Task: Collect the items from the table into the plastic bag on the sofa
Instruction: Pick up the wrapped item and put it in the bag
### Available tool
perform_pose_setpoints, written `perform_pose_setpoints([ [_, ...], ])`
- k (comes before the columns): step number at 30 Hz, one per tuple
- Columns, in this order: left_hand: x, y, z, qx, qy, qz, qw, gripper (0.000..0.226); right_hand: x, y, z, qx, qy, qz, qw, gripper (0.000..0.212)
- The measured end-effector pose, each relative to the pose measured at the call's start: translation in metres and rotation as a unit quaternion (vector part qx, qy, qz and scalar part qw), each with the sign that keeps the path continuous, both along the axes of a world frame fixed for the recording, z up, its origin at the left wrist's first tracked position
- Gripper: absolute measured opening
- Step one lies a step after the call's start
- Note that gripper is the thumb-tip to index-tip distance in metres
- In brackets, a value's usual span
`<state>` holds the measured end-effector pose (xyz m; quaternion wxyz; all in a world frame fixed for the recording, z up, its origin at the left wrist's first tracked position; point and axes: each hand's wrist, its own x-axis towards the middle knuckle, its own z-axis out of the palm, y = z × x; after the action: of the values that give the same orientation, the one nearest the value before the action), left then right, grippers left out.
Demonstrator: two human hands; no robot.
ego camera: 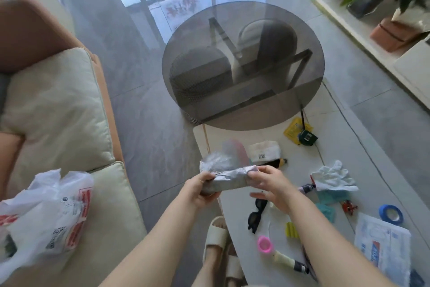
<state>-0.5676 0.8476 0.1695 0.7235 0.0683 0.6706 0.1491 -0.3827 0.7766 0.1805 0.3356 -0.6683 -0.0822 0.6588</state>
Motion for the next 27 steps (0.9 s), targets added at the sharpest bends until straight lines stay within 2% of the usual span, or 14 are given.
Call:
perform_pose_setpoints([
  [4,-0.021,-0.012,0.048,0.022,-0.03,0.011,0.999,0.012,-0.023,-0.004,0.041,0.008,0.023,-0.012,1.0,0.04],
  [8,-0.043,-0.021,0.09,0.107,-0.054,0.016,0.993,0.021,-0.039,-0.003,0.074,0.003,0.034,0.003,0.999,0.041],
  [12,-0.073,-0.032,0.126,0.189,-0.109,-0.02,0.976,0.023,-0.052,-0.002,0.109,0.013,0.108,0.048,0.993,0.009],
  [15,-0.097,-0.037,0.145,0.228,-0.123,-0.055,0.964,0.045,-0.066,0.003,0.132,0.038,0.14,0.061,0.988,0.017],
  [17,-0.11,-0.041,0.157,0.252,-0.104,-0.038,0.961,0.034,-0.077,0.007,0.144,0.058,0.148,0.092,0.983,0.015],
  [20,-0.129,-0.046,0.173,0.264,-0.006,-0.031,0.964,0.014,-0.093,0.012,0.154,0.098,0.152,0.124,0.976,0.014],
  [22,-0.144,-0.047,0.178,0.254,0.048,-0.02,0.966,0.008,-0.107,0.016,0.16,0.123,0.164,0.15,0.967,0.025],
  [24,-0.159,-0.05,0.182,0.251,0.054,-0.008,0.966,0.005,-0.123,0.022,0.167,0.127,0.14,0.181,0.965,0.03],
  [27,-0.186,-0.055,0.184,0.27,-0.006,0.009,0.963,0.011,-0.15,0.031,0.171,0.118,0.084,0.207,0.968,0.016],
])
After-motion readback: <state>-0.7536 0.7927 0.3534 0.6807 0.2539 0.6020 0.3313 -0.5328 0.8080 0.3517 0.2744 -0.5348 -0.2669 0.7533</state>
